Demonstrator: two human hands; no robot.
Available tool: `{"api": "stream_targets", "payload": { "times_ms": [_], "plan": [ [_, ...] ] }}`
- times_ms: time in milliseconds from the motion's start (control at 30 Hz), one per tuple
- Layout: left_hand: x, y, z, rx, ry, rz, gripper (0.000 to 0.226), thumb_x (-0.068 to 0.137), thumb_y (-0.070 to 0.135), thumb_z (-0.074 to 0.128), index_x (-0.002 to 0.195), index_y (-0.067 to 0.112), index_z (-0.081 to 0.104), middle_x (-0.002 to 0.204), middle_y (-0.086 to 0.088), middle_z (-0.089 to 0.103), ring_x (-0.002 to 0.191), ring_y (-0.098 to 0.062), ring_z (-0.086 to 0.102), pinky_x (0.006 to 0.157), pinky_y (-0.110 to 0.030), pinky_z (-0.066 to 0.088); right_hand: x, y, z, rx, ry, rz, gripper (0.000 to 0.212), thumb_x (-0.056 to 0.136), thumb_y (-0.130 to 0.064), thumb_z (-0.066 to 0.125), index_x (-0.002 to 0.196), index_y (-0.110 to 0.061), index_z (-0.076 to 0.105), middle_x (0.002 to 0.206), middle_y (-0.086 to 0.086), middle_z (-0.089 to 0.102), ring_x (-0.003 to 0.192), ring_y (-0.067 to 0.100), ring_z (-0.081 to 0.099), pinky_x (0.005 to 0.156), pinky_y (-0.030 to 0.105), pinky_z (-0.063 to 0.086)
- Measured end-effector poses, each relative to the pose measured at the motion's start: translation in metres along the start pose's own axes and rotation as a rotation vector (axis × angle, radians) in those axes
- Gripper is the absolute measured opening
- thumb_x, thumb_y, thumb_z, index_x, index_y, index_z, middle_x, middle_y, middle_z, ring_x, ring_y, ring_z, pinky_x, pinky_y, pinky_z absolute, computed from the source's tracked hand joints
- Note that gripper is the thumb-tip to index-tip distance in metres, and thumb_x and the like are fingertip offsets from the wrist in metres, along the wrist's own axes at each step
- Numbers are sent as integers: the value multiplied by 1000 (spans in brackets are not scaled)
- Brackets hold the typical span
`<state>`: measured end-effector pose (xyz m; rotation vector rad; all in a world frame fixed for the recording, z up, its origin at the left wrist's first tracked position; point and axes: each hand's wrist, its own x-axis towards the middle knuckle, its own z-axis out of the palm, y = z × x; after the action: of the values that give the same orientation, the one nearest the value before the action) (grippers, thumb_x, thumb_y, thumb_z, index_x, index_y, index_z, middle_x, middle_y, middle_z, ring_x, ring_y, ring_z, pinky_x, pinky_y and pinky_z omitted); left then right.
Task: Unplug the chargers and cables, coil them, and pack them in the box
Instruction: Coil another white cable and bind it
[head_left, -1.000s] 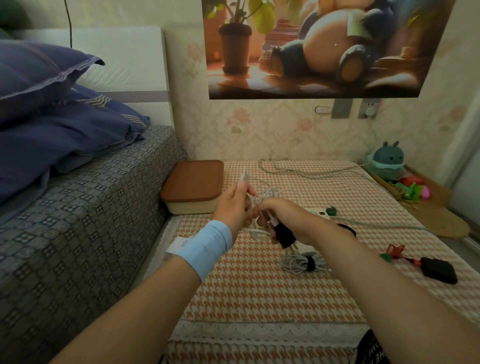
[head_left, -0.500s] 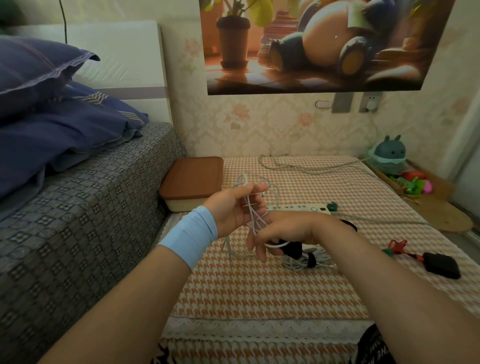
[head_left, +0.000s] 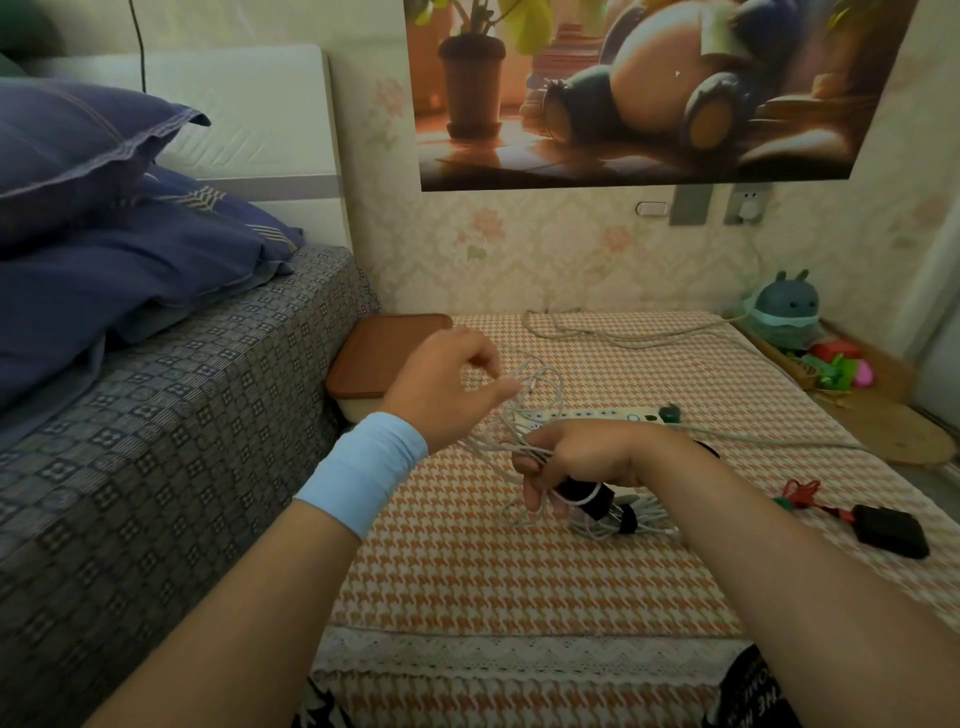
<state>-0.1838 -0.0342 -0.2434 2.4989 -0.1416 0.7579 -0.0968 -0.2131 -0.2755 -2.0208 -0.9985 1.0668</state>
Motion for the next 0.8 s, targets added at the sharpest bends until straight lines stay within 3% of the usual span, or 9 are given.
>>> {"api": "stream_targets", "payload": {
  "times_ms": [67, 167, 267, 300, 467, 600, 700, 733, 800],
  "plan": [
    [-3, 2, 9, -195, -252, -35, 33, 82, 44, 73, 110, 31, 63, 117, 17, 62, 112, 0, 55, 96, -22, 42, -3, -4, -3, 46, 34, -47, 24, 93, 7, 49, 78, -12, 47, 76, 8, 64, 56, 21, 54, 63, 34, 45],
    [-5, -3, 19, -224, -548, -147, 41, 77, 39, 80, 113, 31, 62, 102, 15, 68, 99, -3, 64, 89, -25, 50, -9, -5, -8, 216, 15, -135, 14, 86, -7, 48, 73, -9, 50, 58, 4, 49, 49, 19, 45, 54, 31, 41],
    [0, -8, 18, -209, -528, -179, 10, 82, 33, 77, 87, 27, 71, 69, 9, 67, 63, -4, 62, 64, -22, 49, -13, -6, -12, 463, 48, -206, 24, 97, -16, 39, 75, -11, 46, 54, -3, 41, 43, 13, 34, 46, 27, 37],
    [3, -8, 17, -199, -512, -189, 12, 83, 36, 75, 80, 26, 72, 62, 7, 65, 56, -5, 59, 60, -23, 48, -14, -5, -13, 492, 83, -219, 30, 104, -18, 35, 77, -10, 47, 54, -4, 40, 43, 12, 32, 45, 26, 37],
    [9, -8, 4, -307, -611, -322, 29, 81, 42, 75, 82, 13, 71, 66, -3, 60, 64, -20, 68, 70, -32, 57, -14, -1, -20, 350, 127, -212, 38, 109, -31, 38, 82, -9, 52, 58, 2, 36, 54, 20, 46, 60, 33, 48],
    [7, -16, 0, -451, -574, -330, 33, 85, 49, 63, 80, 19, 74, 53, -8, 39, 45, -16, 42, 57, -34, 50, -15, 4, -21, 387, 33, -205, 26, 108, -16, 42, 98, -3, 61, 70, 5, 57, 72, 22, 61, 71, 36, 54],
    [9, -15, 5, -314, -500, -189, 27, 79, 59, 63, 81, 37, 78, 70, -18, 64, 62, -24, 53, 65, -45, 50, -16, 8, -22, 370, -61, -165, 16, 102, -3, 49, 104, -1, 65, 83, 9, 67, 86, 26, 69, 82, 36, 56],
    [9, -15, 8, -268, -495, -149, 25, 78, 59, 64, 81, 39, 78, 79, -16, 70, 68, -26, 58, 72, -48, 52, -15, 10, -22, 356, -83, -145, 13, 100, -2, 52, 104, -2, 65, 82, 9, 67, 86, 27, 69, 86, 38, 56],
    [8, -11, 12, -212, -480, -121, 24, 77, 61, 65, 77, 40, 77, 78, -15, 70, 65, -27, 55, 67, -46, 51, -13, 14, -21, 410, -113, -112, 15, 95, -4, 52, 105, -1, 63, 73, 7, 57, 74, 24, 64, 86, 41, 55]
  ]
}}
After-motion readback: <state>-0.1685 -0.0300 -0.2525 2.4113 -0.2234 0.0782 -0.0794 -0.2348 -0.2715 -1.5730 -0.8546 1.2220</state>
